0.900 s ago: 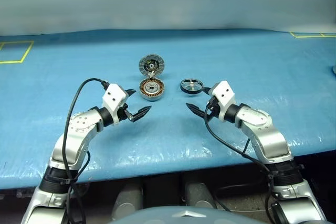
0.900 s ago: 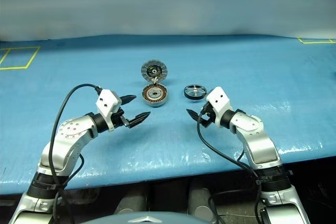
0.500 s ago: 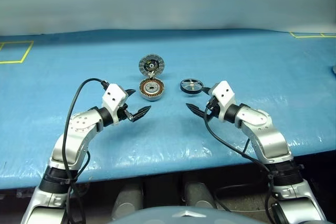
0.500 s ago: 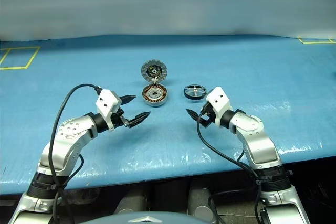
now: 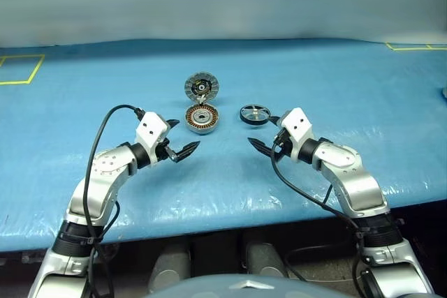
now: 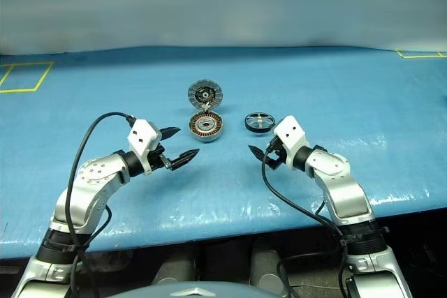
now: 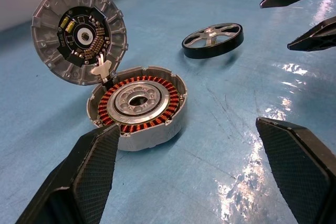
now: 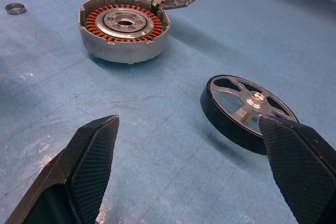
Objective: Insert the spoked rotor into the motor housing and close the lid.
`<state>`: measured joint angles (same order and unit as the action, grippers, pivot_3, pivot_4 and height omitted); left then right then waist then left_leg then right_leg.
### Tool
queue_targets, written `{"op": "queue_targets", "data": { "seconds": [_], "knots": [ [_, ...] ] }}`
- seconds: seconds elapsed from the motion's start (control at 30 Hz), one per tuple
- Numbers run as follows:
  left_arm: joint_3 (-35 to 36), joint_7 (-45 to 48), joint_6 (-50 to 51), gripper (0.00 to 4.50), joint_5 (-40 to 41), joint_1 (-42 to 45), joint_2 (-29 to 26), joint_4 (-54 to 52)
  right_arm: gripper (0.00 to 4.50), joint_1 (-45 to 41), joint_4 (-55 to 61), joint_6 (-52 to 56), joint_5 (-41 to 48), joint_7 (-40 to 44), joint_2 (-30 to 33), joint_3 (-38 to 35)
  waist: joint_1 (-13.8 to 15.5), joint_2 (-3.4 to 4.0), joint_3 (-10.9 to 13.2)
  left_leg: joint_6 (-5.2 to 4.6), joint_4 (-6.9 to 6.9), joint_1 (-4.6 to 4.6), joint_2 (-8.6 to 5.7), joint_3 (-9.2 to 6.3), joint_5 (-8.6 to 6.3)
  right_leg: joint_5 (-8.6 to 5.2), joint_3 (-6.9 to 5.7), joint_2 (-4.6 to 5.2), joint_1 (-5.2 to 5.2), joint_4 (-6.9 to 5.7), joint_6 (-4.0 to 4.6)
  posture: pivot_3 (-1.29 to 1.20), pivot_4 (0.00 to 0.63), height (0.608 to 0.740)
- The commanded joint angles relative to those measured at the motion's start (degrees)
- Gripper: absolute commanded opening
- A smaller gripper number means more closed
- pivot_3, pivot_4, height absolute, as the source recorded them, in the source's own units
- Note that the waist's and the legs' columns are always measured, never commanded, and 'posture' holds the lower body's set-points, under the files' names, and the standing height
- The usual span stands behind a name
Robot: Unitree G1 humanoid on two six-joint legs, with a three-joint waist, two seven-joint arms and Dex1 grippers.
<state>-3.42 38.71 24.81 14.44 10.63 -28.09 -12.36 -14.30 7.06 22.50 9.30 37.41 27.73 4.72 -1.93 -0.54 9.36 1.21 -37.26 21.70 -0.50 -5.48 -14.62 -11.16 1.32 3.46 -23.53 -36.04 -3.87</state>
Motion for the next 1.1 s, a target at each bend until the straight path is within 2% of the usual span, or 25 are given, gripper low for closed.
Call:
{"op": "queue_targets", "data": {
  "seconds": [0.03,0.23,0.37,0.5,0.63,0.83,0.97,1.1],
  "knots": [
    [0.19,-0.34,0.09,4.5,-0.04,0.81,0.07,-0.24,4.47,-0.65,1.14,-0.59,-0.18,-0.01,0.15,-0.16,-0.02,0.0,0.0,0.0,0.0,0.0,0.0,0.0,0.0,0.0,0.0,0.0,0.0,0.0,0.0,0.0,0.15,0.74],
    [0.06,-0.2,0.77,4.5,-0.44,1.13,-0.33,0.0,4.47,-0.55,1.33,-0.73,0.07,-0.17,0.01,-0.36,0.0,0.0,0.0,0.0,0.0,0.0,0.0,0.0,0.0,0.01,0.0,0.0,0.0,0.0,0.01,0.0,0.15,0.74],
    [-4.77,2.94,3.03,4.5,-4.62,4.67,-4.98,-0.07,4.47,-0.64,1.33,-0.78,0.02,0.15,-0.45,0.53,-0.01,0.0,0.0,0.0,-0.01,0.0,0.0,-0.01,0.0,-0.01,0.0,-0.02,0.0,-0.02,-0.01,0.0,0.15,0.74],
    [-13.73,10.18,3.13,4.5,-11.79,17.16,-10.53,0.94,4.47,-1.19,0.75,-1.19,-0.27,0.79,-0.78,1.82,0.52,-0.08,0.05,-0.01,-0.05,0.0,-0.01,0.0,0.02,-0.07,0.0,-0.02,0.02,-0.03,-0.11,0.0,0.15,0.74],
    [-23.69,17.49,-2.78,4.5,-21.24,30.76,-12.64,8.0,4.47,-2.58,-0.52,-1.64,-0.78,1.89,-0.89,3.28,0.45,-0.07,0.05,-0.02,-0.09,0.01,-0.04,0.05,0.04,-0.07,0.07,-0.03,0.07,0.04,-0.11,0.0,0.15,0.74],
    [-36.13,26.23,-14.49,4.5,-35.13,46.19,-10.17,21.16,4.47,-4.09,-0.78,-1.85,-1.3,2.81,-0.01,3.06,-0.11,-0.07,0.07,-0.04,-0.02,0.04,-0.03,0.13,0.04,0.0,0.13,-0.05,-0.04,0.06,-0.22,0.0,0.15,0.74],
    [-40.88,30.76,-20.91,4.5,-41.4,51.88,-7.89,27.22,4.47,-3.19,1.9,-0.94,-0.79,3.65,2.57,1.21,-0.07,-0.08,0.08,-0.12,-0.03,0.16,-0.04,0.15,-0.01,-0.01,0.16,-0.05,-0.11,0.09,-0.21,0.0,0.15,0.74],
    [-42.21,31.77,-24.45,4.5,-44.88,54.57,-4.55,31.82,4.47,-1.95,4.54,0.25,0.32,4.28,4.7,-0.5,-0.11,-0.1,0.12,-0.17,-0.04,0.2,-0.04,0.15,-0.04,-0.04,0.18,-0.04,-0.14,0.11,-0.25,0.0,0.15,0.74]
  ]
}}
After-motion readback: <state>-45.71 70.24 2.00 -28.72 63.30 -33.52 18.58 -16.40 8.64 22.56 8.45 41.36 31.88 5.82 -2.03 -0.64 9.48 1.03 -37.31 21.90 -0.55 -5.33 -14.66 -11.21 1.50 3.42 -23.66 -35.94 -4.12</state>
